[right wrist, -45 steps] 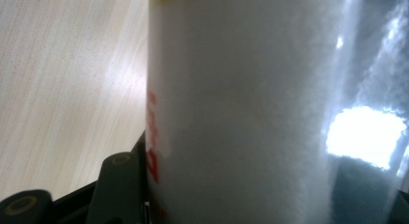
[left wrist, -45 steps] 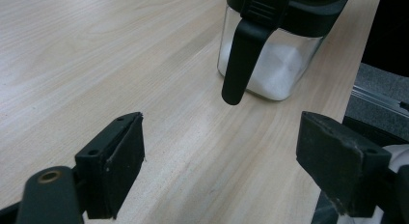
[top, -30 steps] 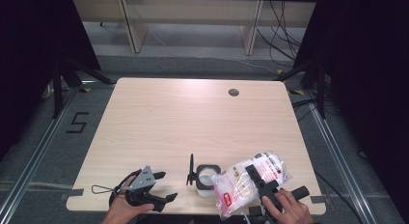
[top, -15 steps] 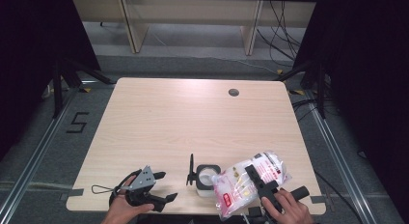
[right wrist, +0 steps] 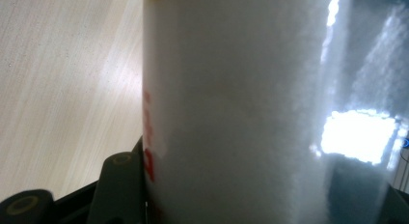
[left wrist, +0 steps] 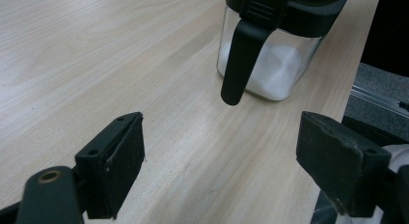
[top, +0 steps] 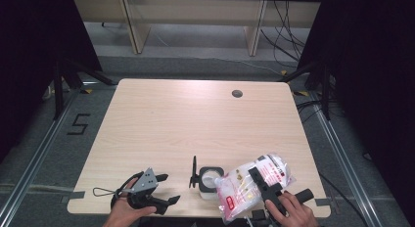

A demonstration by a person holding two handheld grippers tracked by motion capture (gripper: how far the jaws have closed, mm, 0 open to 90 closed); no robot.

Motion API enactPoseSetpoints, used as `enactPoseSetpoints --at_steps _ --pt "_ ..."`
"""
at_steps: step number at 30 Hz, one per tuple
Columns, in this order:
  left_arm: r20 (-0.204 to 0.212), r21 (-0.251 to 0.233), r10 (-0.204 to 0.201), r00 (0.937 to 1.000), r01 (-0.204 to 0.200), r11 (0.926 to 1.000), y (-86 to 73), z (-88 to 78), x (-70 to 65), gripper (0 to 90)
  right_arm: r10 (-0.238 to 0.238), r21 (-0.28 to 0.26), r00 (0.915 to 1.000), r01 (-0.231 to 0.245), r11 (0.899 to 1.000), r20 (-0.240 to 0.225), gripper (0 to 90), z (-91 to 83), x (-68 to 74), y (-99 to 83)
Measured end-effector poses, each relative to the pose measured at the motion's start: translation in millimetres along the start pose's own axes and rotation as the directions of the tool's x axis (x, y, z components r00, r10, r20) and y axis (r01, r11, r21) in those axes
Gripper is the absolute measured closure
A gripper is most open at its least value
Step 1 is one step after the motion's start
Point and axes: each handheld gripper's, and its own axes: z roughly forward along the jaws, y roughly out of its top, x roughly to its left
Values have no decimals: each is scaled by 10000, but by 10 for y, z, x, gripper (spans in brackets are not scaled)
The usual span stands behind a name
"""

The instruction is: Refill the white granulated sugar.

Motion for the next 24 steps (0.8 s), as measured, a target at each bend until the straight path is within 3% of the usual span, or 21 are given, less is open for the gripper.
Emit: enactPoseSetpoints --at_steps 2,4,7,10,13,16,22,24 --pt "-1 4 -12 10000 12 10000 0 1 0 169 -70 -5 10000 70 10000 -9 467 4 -3 -1" --pt "-41 20 234 9997 -234 9997 5 -5 11 169 -69 -18 10000 68 10000 -31 467 2 -5 -2" --pt "-5 2 -17 10000 17 10000 0 0 0 169 -58 36 10000 58 10000 41 468 0 -3 -2" --pt "-30 43 210 9998 -210 9998 4 -7 10 169 -27 -48 10000 27 10000 41 469 1 -9 -3" --pt "-17 -3 12 10000 -12 10000 1 0 1 169 -83 -68 10000 83 9999 54 470 3 -13 -5" --pt "-19 56 224 9997 -224 9997 5 -6 12 169 -53 -91 10000 54 9999 83 472 0 -12 -7" --pt "-24 44 213 9998 -213 9998 5 -6 12 170 -53 -88 9999 54 9999 91 474 0 -13 -10" --pt "-13 -4 46 10000 -46 10000 2 -2 2 170 -57 -73 9999 58 10000 89 475 0 -15 -10"
